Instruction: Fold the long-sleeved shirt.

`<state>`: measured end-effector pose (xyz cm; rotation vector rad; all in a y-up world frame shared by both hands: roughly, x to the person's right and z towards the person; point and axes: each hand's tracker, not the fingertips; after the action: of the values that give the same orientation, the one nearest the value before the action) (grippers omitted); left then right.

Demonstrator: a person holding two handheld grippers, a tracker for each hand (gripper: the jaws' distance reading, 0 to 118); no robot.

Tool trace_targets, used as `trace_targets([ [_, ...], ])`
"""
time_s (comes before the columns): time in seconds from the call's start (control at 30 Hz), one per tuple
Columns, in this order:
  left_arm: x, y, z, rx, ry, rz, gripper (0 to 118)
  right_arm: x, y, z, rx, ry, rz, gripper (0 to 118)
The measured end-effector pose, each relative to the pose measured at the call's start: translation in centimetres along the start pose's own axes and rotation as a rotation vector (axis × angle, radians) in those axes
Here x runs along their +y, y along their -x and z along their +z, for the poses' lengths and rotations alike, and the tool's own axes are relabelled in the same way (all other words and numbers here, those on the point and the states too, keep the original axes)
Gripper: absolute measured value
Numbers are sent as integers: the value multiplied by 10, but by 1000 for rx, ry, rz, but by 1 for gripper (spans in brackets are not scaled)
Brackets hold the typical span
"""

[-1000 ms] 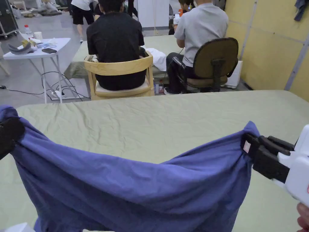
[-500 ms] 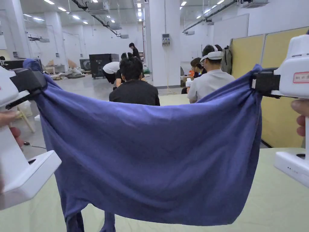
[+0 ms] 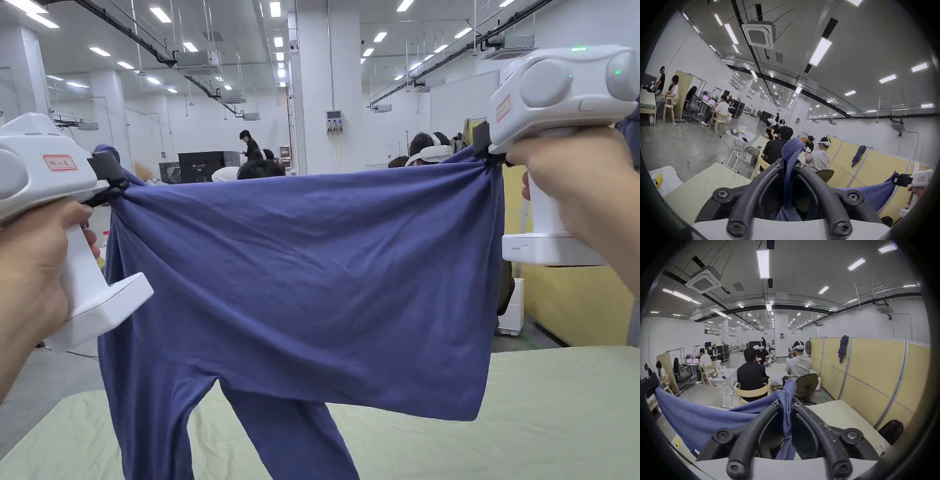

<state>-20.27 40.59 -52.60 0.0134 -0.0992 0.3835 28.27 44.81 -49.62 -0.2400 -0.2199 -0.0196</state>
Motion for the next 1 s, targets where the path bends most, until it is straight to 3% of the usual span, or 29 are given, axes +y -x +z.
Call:
trace_targets([
  [0.13, -23, 0, -30, -15, 12, -116, 8, -12, 0, -43, -17, 19, 10, 11],
  [0.33, -81, 26, -78, 10, 71, -87, 8, -69, -4, -111, 15, 94, -4, 11],
  [0.47, -144, 47, -107, 50, 148, -88, 8, -135, 4, -162, 41, 174, 45, 11],
  [0.6, -228, 75, -131, 93, 296, -107, 8, -224, 11, -213, 37, 329, 144, 11],
  [0.7, -293, 96, -134, 126, 402, -128, 8, -298, 10, -237, 56, 437, 155, 11],
  [1.0, -403, 135, -67, 153, 579, -93, 8, -449, -23, -198, 87, 607, 125, 11],
])
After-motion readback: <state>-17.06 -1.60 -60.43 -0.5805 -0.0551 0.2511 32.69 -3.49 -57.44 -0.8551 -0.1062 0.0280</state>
